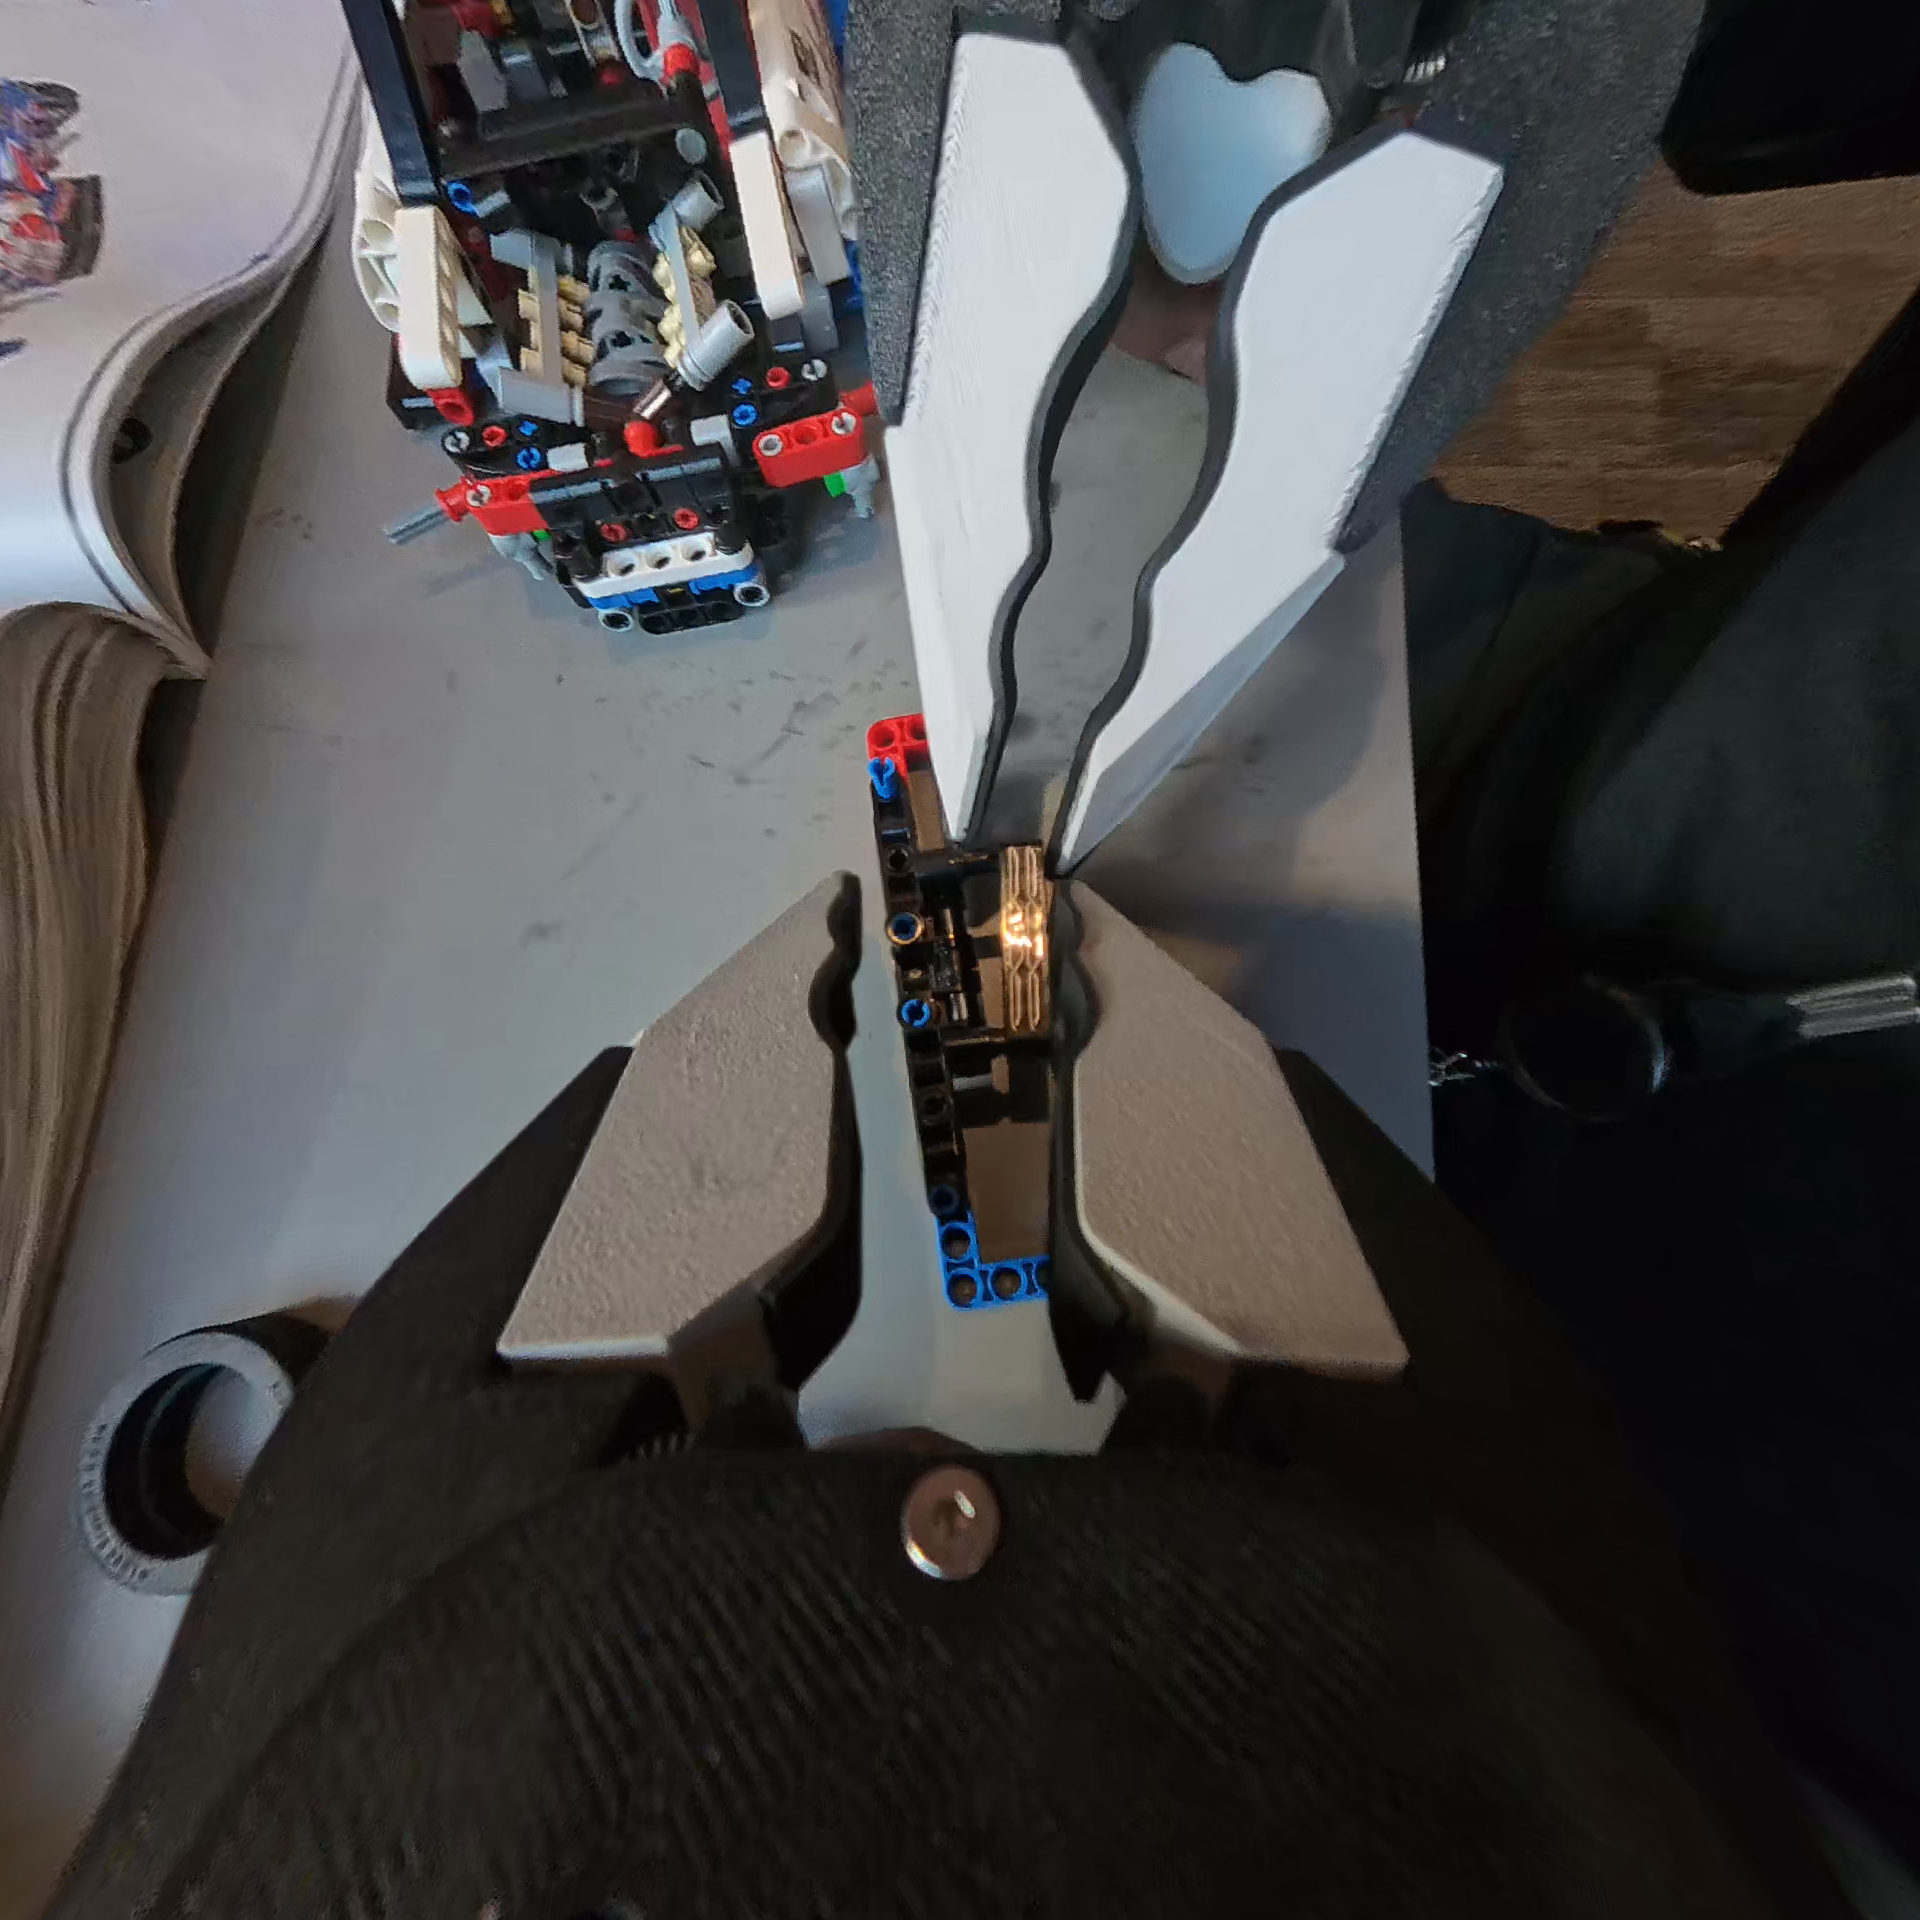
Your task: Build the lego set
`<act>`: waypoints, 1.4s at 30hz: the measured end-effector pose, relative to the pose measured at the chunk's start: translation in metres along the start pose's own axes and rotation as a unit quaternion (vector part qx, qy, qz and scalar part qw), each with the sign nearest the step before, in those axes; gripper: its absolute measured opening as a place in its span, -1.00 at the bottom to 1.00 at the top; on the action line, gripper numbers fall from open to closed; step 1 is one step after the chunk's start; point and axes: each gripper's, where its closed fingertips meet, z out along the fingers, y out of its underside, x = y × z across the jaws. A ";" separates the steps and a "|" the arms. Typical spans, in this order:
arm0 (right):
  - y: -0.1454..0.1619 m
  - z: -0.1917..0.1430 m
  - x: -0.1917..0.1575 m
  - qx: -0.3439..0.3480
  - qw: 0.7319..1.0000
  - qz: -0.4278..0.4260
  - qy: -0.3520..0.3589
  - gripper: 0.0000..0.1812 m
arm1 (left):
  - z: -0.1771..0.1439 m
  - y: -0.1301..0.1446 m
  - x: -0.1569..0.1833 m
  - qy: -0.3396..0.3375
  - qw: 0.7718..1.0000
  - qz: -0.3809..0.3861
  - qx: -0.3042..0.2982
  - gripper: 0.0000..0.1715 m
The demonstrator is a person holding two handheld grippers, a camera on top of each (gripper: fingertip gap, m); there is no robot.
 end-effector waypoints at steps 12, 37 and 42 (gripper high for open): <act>-0.001 -0.001 -0.001 0.002 1.000 0.004 -0.010 -0.88 | 0.000 -0.002 0.006 -0.002 1.000 0.015 -0.001 -0.74; 0.001 0.003 0.002 -0.092 0.983 -0.111 -0.115 -0.94 | 0.002 0.001 -0.002 -0.045 0.999 -0.009 -0.009 -0.79; 0.001 0.000 0.001 -0.085 0.986 -0.070 -0.121 -0.94 | 0.002 -0.001 0.001 -0.038 0.999 -0.029 0.013 -0.80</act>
